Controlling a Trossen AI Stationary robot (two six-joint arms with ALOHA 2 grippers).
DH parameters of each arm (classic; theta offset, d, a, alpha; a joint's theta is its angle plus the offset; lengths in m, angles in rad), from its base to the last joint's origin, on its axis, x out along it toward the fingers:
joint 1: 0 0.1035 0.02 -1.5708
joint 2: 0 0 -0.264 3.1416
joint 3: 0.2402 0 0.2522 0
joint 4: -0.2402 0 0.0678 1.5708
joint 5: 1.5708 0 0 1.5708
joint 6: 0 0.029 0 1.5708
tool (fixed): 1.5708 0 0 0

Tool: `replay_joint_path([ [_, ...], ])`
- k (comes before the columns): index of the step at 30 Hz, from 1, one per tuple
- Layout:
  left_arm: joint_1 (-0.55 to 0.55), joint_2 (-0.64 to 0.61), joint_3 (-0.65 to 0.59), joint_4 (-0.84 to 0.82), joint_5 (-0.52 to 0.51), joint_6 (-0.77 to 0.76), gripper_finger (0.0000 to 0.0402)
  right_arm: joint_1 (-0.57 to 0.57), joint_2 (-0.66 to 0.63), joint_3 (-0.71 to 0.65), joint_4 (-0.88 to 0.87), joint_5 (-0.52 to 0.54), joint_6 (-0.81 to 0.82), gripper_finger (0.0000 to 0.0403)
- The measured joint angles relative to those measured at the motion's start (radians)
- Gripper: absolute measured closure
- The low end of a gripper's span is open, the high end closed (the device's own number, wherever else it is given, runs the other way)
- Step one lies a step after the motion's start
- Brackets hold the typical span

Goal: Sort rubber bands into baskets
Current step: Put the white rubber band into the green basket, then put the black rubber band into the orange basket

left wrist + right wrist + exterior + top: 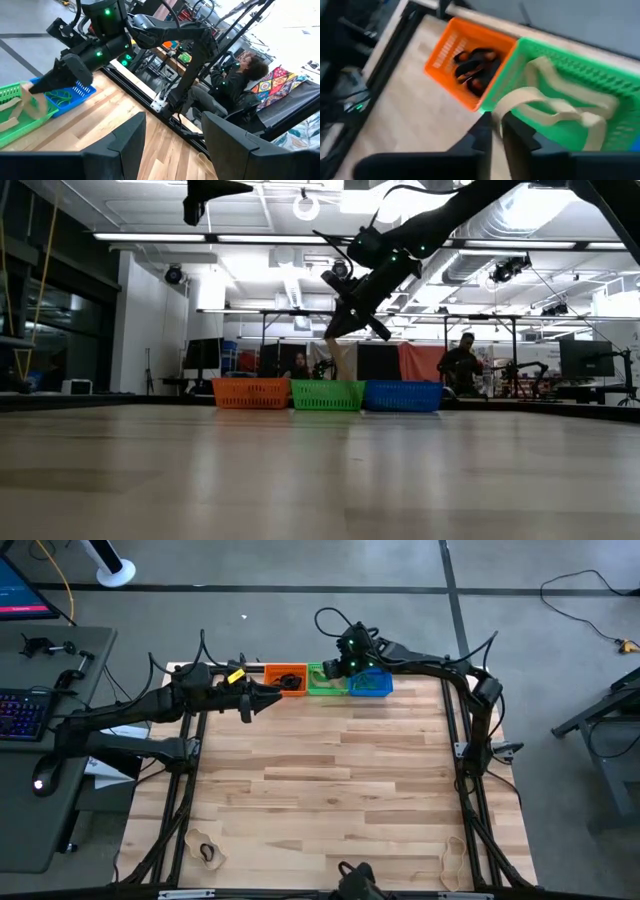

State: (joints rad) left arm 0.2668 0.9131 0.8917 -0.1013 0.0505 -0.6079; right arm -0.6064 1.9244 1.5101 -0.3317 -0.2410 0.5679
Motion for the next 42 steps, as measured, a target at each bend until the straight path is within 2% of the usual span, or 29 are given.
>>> replay_joint_path([
  [9, 0.000, 0.000, 0.000, -0.005, 0.000, 0.003, 0.0215, 0.004, -0.001, 0.000, -0.001, -0.024, -0.045, 0.0206],
  [12, 0.000, 0.000, 0.000, -0.032, 0.010, 0.006, 0.0215, -0.013, -0.018, 0.000, -0.006, -0.028, -0.051, 0.0180],
  [14, -0.004, 0.000, 0.002, -0.096, 0.059, -0.002, 0.0215, -0.026, -0.048, 0.000, -0.006, -0.031, -0.061, 0.0175],
  [17, -0.063, 0.018, 0.045, -0.354, 0.144, -0.023, 0.0215, -0.042, -0.106, 0.000, -0.016, -0.049, -0.100, 0.0175],
  [21, -0.263, 0.088, 0.081, -0.722, 0.161, -0.103, 0.0215, -0.047, -0.167, 0.000, -0.062, -0.051, -0.163, 0.0175],
  [26, -0.650, 0.207, 0.083, -0.937, 0.173, -0.245, 0.0215, -0.046, -0.192, 0.000, -0.125, -0.052, -0.230, 0.0176],
  [30, -0.926, 0.315, 0.083, -0.942, 0.158, -0.375, 0.0215, -0.046, -0.191, 0.000, -0.175, -0.052, -0.277, 0.0176],
  [34, -1.121, 0.407, 0.083, -0.942, 0.107, -0.562, 0.0215, -0.046, -0.190, 0.000, -0.205, -0.047, -0.310, 0.0176],
  [38, -1.276, 0.485, 0.083, -0.906, -0.005, -0.623, 0.0215, -0.046, -0.190, 0.000, -0.204, -0.046, -0.328, 0.0176],
  [42, -1.355, 0.555, 0.083, -0.829, -0.017, -0.584, 0.0215, -0.046, -0.189, 0.000, -0.204, -0.045, -0.334, 0.0176],
])
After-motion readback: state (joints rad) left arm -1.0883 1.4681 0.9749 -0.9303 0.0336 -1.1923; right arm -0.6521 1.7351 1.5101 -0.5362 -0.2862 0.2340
